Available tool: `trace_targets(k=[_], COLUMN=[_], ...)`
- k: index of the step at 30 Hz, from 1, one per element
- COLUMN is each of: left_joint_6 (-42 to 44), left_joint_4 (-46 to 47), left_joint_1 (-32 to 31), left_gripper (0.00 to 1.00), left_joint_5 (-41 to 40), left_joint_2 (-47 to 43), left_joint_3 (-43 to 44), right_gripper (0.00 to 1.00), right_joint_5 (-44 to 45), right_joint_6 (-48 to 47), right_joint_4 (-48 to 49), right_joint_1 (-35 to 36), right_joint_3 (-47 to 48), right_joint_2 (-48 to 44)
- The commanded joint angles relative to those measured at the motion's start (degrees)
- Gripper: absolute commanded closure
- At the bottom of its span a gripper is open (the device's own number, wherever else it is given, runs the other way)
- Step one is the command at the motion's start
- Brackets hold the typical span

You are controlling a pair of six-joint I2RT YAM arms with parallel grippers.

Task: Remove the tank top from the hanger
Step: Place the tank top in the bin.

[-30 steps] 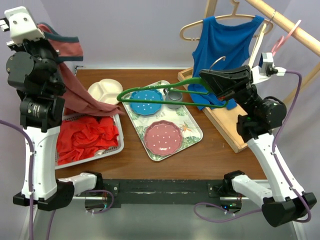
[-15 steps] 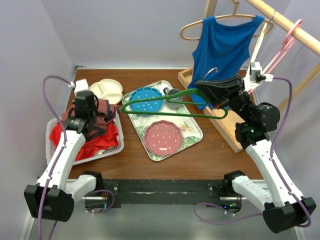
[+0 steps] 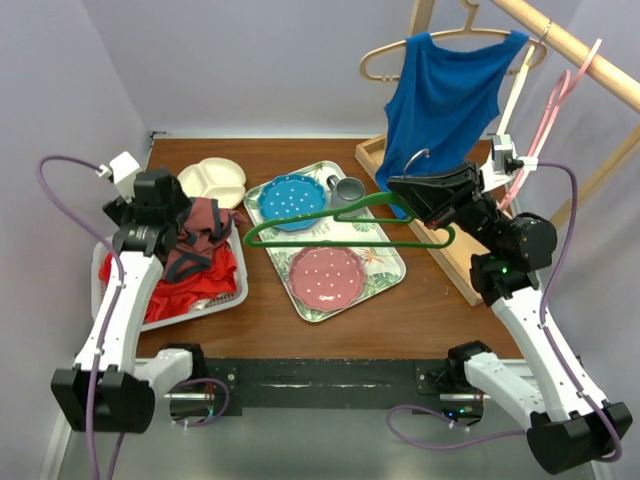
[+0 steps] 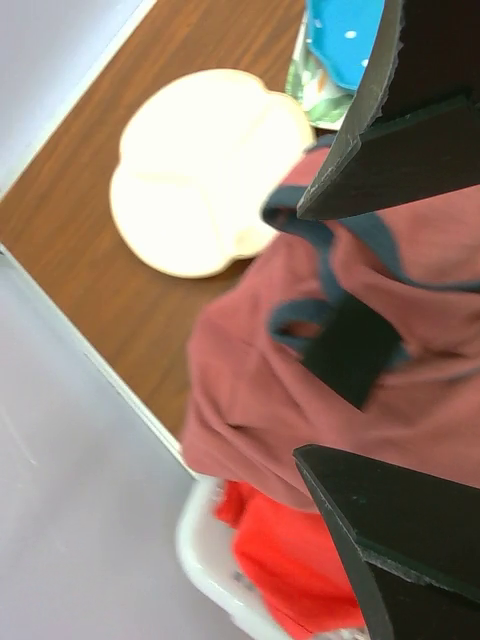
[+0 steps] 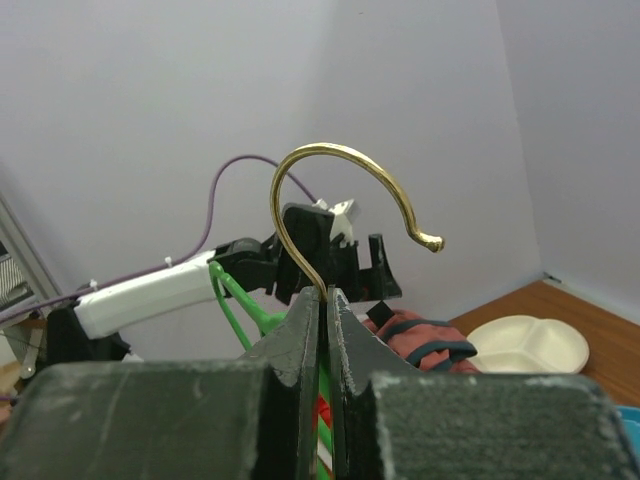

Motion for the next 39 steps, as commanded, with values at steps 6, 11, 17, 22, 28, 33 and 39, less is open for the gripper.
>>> trace_targets(k=[6, 11, 17, 22, 28, 33, 39], left_joint_6=[20.6, 24.9, 26.4, 26.9, 26.3, 25.0, 22.7], left_joint_4=[13.8, 10.2, 10.0, 11.1, 8.9, 6.3, 2.4], left_joint_1=[3.6, 7.2, 11.4, 11.4, 11.4, 11.4, 11.1], left_gripper=[0.05, 0.00, 0.00, 0.05, 0.74, 1.00, 1.00], left_joint_5=[13.4, 18.7, 28.2, 32.3, 33.2, 28.2, 16.5], left_joint_2=[11.7, 17.8, 23.0, 25.4, 25.0, 16.9, 3.1], left_joint_3=[7.9, 8.5, 6.5, 4.9, 5.9, 7.2, 6.1], right_gripper=[1.00, 1.00, 1.00, 1.00, 1.00, 1.00, 1.00], right_joint_5=[-1.0, -0.6, -0.1, -0.3, 0.2, 0.8, 2.2], right_joint_6=[-0.7, -2.7, -4.4, -4.7, -6.1, -6.4, -7.2], right_joint_4=[-2.5, -5.5, -7.6, -8.3, -9.9, -10.8, -12.7], right_joint_1=[0.5, 0.5, 0.6, 0.7, 0.7, 0.7, 0.7], right_joint_3=[-0.5, 0.4, 0.3, 1.1, 2.0, 2.2, 2.6], right_joint_2=[-1.7, -2.4, -2.4, -1.1, -1.2, -1.1, -0.8])
